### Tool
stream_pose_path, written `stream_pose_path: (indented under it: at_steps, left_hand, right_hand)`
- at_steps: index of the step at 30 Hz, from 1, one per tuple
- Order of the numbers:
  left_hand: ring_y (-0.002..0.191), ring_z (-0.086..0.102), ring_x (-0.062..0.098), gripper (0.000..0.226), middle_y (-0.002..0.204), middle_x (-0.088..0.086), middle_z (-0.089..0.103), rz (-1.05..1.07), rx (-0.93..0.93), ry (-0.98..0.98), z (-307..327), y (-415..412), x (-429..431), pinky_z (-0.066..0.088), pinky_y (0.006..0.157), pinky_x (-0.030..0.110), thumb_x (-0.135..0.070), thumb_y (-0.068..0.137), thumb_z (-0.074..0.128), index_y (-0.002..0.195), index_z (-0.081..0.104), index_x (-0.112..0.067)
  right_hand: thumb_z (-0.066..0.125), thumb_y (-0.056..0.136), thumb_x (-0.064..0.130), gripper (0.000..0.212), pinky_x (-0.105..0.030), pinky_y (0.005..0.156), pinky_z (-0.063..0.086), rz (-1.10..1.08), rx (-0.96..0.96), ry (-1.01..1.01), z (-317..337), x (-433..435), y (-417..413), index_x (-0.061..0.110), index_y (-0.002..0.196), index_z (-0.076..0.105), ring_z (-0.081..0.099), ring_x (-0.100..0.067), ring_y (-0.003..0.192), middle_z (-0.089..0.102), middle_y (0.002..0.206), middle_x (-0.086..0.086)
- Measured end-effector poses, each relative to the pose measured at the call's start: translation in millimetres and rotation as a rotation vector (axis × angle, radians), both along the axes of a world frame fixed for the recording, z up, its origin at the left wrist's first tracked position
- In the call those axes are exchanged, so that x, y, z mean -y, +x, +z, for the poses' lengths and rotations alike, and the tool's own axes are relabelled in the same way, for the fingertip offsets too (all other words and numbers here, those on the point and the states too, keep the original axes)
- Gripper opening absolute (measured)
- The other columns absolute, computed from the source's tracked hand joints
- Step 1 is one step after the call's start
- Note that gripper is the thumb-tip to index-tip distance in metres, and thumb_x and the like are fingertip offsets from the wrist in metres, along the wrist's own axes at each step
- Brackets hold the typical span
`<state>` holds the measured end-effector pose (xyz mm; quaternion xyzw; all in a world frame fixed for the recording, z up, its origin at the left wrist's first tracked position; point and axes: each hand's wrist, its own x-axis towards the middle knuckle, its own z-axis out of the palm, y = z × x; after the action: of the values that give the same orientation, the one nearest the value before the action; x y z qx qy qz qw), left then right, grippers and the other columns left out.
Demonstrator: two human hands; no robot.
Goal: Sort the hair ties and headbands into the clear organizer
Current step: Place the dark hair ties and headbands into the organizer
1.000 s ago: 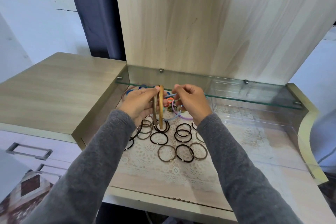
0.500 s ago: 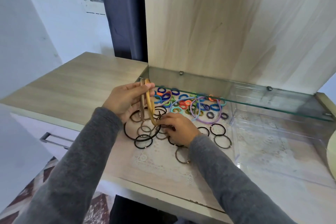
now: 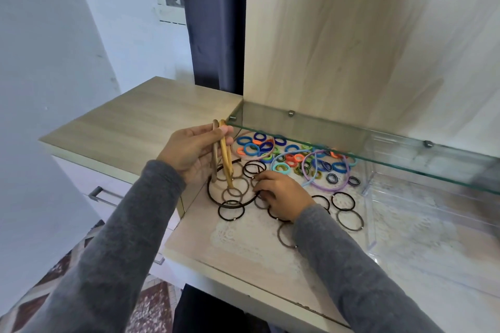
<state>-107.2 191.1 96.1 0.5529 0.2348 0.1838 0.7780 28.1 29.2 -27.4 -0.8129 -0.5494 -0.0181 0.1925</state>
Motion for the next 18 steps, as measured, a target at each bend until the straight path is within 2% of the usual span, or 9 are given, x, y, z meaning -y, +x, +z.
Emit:
stream_pose_path:
  at_steps: [5, 12, 14, 16, 18]
  left_hand:
    - [0.078, 0.071, 0.010, 0.020, 0.093, 0.008, 0.075, 0.002, -0.015, 0.027, -3, 3, 2, 0.058, 0.065, 0.021, -0.008, 0.087, 0.063, 0.106, 0.068, -0.001]
    - [0.076, 0.071, 0.009, 0.020, 0.089, 0.005, 0.075, -0.015, -0.023, 0.013, -3, 7, 9, 0.055, 0.058, 0.019, -0.009, 0.088, 0.062, 0.106, 0.067, -0.002]
    - [0.076, 0.072, 0.009, 0.022, 0.090, 0.006, 0.075, -0.019, -0.022, 0.002, -3, 8, 10, 0.055, 0.058, 0.019, -0.008, 0.088, 0.062, 0.108, 0.066, -0.001]
    - [0.076, 0.072, 0.009, 0.024, 0.091, 0.007, 0.075, -0.026, -0.023, -0.004, -4, 10, 10, 0.055, 0.058, 0.019, -0.008, 0.088, 0.062, 0.110, 0.066, 0.000]
    - [0.076, 0.072, 0.010, 0.025, 0.092, 0.007, 0.075, -0.028, -0.024, -0.005, -4, 10, 10, 0.055, 0.058, 0.019, -0.008, 0.088, 0.062, 0.111, 0.065, 0.001]
  right_hand:
    - [0.059, 0.089, 0.007, 0.024, -0.032, 0.098, 0.045, -0.071, -0.029, -0.012, 4, 22, 13, 0.015, 0.108, 0.070, 0.053, -0.019, 0.116, 0.056, 0.129, 0.000]
    - [0.057, 0.088, 0.005, 0.028, -0.038, 0.099, 0.045, -0.127, 0.052, -0.032, 7, 44, 21, 0.015, 0.111, 0.069, 0.054, -0.022, 0.117, 0.057, 0.129, -0.004]
    - [0.058, 0.088, 0.011, 0.026, -0.040, 0.095, 0.047, -0.094, 0.087, -0.001, 8, 41, 14, 0.017, 0.111, 0.068, 0.055, -0.020, 0.114, 0.059, 0.125, -0.001]
    - [0.058, 0.091, 0.022, 0.024, -0.033, 0.095, 0.046, -0.055, 0.072, 0.020, 11, 36, 4, 0.019, 0.112, 0.068, 0.055, -0.016, 0.112, 0.060, 0.121, 0.002]
    - [0.058, 0.091, 0.031, 0.027, -0.033, 0.091, 0.047, -0.011, 0.059, -0.002, 13, 29, -7, 0.018, 0.113, 0.067, 0.054, -0.015, 0.106, 0.061, 0.115, 0.003]
